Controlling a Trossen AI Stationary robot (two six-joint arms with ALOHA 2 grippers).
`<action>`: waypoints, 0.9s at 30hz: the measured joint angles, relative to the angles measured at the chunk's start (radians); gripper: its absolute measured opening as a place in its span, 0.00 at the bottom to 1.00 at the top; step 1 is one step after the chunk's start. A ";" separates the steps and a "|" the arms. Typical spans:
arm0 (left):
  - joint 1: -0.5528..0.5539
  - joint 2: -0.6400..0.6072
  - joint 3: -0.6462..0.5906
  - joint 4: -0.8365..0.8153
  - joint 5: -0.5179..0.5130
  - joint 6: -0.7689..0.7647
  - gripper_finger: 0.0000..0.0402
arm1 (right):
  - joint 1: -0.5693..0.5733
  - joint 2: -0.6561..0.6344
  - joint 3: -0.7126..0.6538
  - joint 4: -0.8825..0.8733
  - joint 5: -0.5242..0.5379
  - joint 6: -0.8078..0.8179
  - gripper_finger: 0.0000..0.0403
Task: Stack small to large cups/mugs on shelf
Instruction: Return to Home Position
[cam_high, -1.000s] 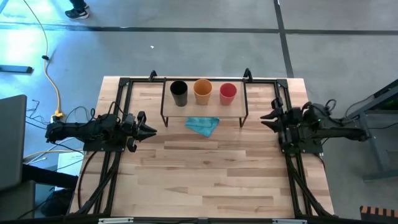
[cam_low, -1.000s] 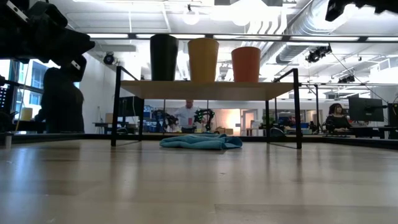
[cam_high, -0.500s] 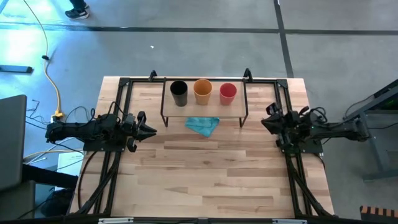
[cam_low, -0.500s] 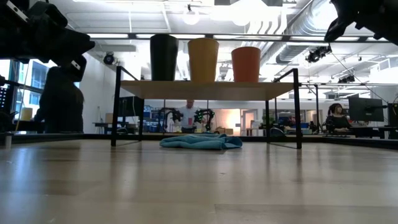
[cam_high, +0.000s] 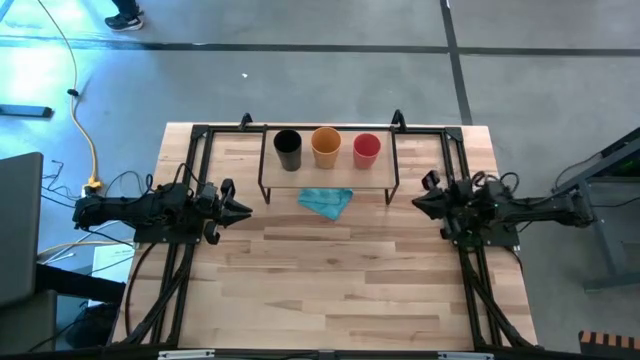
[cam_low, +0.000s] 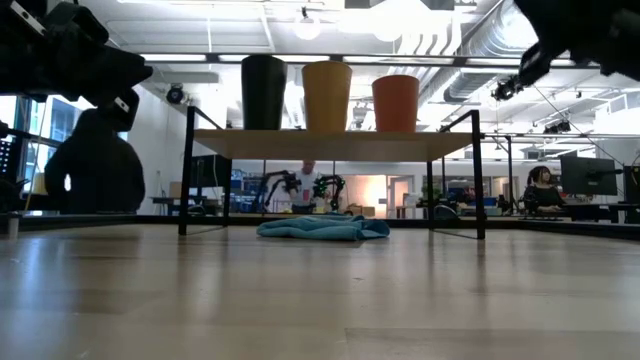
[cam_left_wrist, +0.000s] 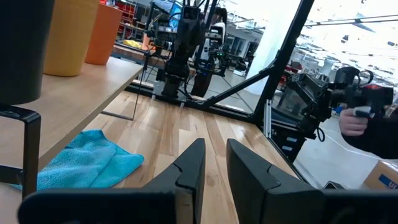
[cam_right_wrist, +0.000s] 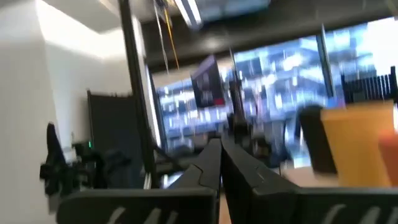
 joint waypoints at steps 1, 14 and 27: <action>0.000 0.000 0.000 0.000 0.000 0.000 0.14 | 0.000 0.000 0.000 -0.034 0.000 0.015 0.01; 0.000 0.000 0.000 0.000 0.000 0.000 0.14 | 0.000 0.000 0.000 -0.300 0.063 0.097 0.01; 0.000 0.000 0.000 0.000 0.000 0.000 0.14 | 0.000 0.000 -0.001 -0.443 0.064 0.032 0.01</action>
